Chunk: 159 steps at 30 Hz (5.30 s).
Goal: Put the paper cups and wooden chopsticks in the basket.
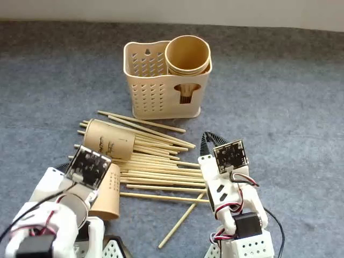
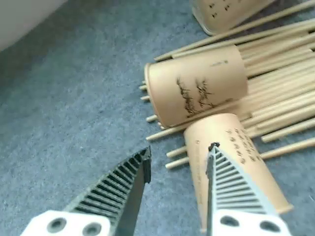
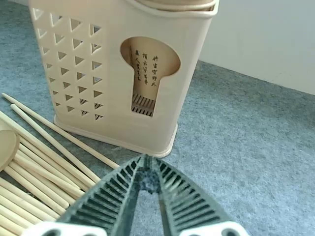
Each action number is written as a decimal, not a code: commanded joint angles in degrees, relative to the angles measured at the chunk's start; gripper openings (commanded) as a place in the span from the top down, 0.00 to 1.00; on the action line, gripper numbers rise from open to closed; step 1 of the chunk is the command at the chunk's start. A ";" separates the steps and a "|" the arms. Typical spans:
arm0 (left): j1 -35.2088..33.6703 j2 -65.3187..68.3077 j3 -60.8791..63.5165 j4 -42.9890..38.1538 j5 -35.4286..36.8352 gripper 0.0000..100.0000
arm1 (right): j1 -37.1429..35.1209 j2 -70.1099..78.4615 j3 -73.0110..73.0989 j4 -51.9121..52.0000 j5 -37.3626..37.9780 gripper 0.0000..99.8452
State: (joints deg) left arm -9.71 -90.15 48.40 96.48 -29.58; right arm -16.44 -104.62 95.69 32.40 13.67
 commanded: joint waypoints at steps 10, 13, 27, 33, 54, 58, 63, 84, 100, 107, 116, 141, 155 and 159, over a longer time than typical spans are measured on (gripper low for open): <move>12.44 16.66 -7.78 3.16 -6.07 0.69 | 0.57 -0.75 5.49 0.13 1.14 0.99; 9.71 18.15 -7.78 2.64 -6.15 0.72 | 0.31 -0.75 5.67 0.13 4.40 0.99; -5.67 42.15 -11.47 -12.66 0.62 0.72 | 0.22 -0.75 5.67 0.13 5.19 0.99; -14.90 45.58 -16.13 -12.66 0.26 0.72 | 0.22 -0.75 5.67 0.13 5.27 0.99; -46.29 45.58 -10.59 -1.76 -41.58 0.72 | 0.22 -0.75 5.67 0.13 5.27 0.99; -50.15 45.58 -7.69 -1.85 -47.65 0.72 | 0.22 -0.75 5.67 0.13 5.27 0.99; -50.77 45.58 -2.24 -7.47 -48.88 0.72 | 0.22 -0.75 5.67 0.13 5.27 0.99; -32.31 45.49 2.24 -19.96 -16.53 0.72 | 0.22 -0.75 5.67 0.13 5.27 0.99; -18.15 45.49 -7.87 -11.87 -3.16 0.72 | 0.22 -0.75 5.67 0.13 5.36 0.99; -11.74 45.49 -7.96 -13.54 4.04 0.72 | 0.22 -0.75 5.67 0.13 5.36 0.99; -5.93 45.49 -3.38 -22.15 11.25 0.72 | 0.22 -0.75 5.67 0.13 5.36 0.99; 0.92 45.49 -13.23 -7.21 13.45 1.00 | 0.22 -0.75 5.67 0.13 5.36 0.99; 1.01 45.76 -31.25 -0.09 13.80 1.00 | 0.22 -0.75 5.67 0.13 5.36 0.99; 1.19 46.02 -35.30 -0.09 17.41 1.00 | 0.22 -0.75 5.67 0.13 5.36 0.99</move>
State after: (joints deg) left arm -9.71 -44.70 18.77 96.04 -15.69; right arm -16.44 -104.62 95.69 32.40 18.33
